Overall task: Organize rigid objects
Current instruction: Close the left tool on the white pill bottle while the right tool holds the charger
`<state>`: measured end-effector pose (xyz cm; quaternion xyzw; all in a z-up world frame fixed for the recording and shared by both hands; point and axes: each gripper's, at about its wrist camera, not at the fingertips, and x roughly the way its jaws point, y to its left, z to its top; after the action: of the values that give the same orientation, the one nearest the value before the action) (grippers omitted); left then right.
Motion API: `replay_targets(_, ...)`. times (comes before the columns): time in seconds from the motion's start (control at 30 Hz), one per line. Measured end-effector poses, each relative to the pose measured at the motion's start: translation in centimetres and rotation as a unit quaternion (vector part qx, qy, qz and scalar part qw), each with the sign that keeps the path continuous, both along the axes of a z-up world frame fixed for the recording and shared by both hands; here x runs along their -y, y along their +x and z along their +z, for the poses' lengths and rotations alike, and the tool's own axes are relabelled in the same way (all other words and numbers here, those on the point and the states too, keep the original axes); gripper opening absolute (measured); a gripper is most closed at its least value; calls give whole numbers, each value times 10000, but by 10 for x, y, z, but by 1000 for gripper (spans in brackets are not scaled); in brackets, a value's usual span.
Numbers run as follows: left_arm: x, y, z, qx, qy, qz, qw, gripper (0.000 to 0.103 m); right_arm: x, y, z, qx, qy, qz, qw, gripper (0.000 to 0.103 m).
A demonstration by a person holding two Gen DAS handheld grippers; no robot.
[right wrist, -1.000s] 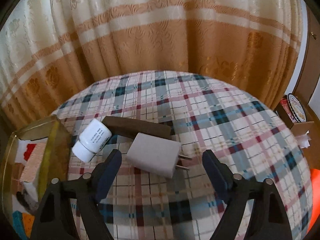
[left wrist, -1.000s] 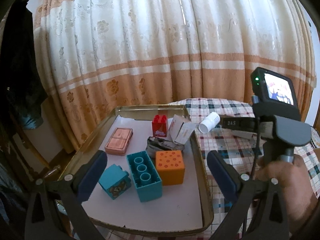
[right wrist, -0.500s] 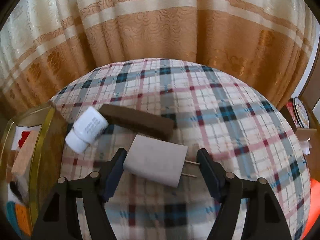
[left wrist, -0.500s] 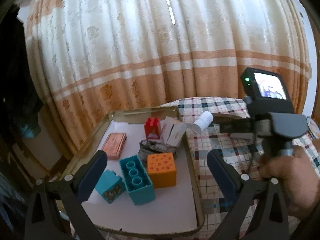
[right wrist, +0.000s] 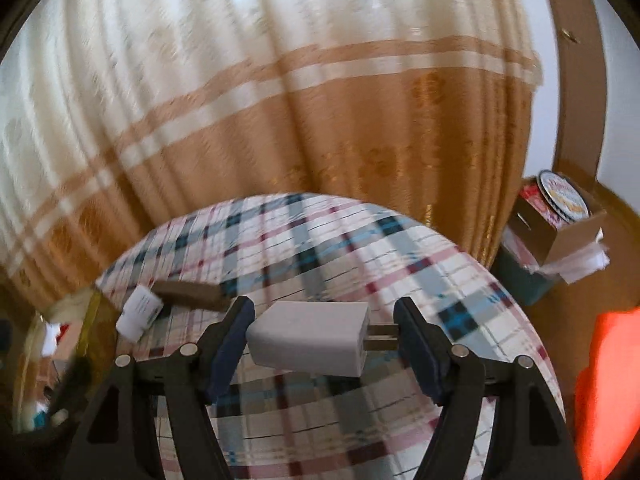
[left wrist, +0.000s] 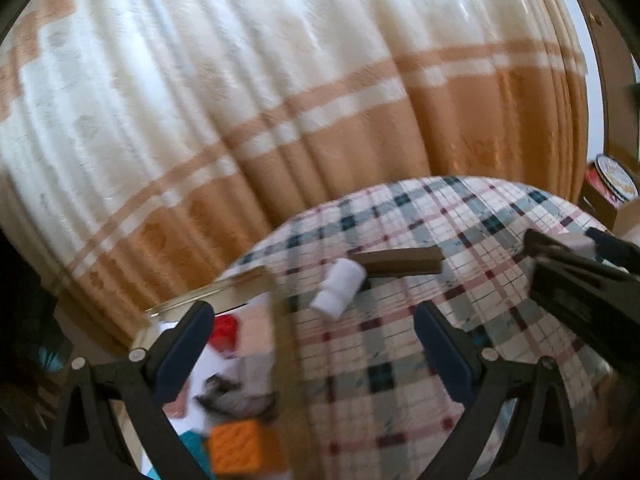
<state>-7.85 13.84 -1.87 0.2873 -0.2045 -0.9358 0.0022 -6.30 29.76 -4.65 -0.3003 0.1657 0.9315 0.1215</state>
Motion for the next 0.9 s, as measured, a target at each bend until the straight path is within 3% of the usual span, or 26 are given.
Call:
replay_targets(0.17, -11, -51, -14, 685, 92, 235, 9973, 100, -15, -1, -10, -24, -335, -130, 9993, 74)
replay_targets(0.47, -28, -100, -45, 1216, -145, 342, 9919, 92, -8, 0, -9, -117, -262, 74, 9996, 74)
replay_targets(0.6, -20, -112, -59, 1589, 90, 565, 9856, 92, -8, 1, -9, -141, -291, 96, 9994, 74)
replay_targets(0.73, -15, -119, -59, 1657, 345, 634, 9835, 92, -7, 0, -9, -130, -275, 142, 9994, 74)
replay_targets(0.9, -2, -124, -61, 1873, 1025, 719, 9743, 86, -8, 0, -9, -132, -323, 104, 9993, 74)
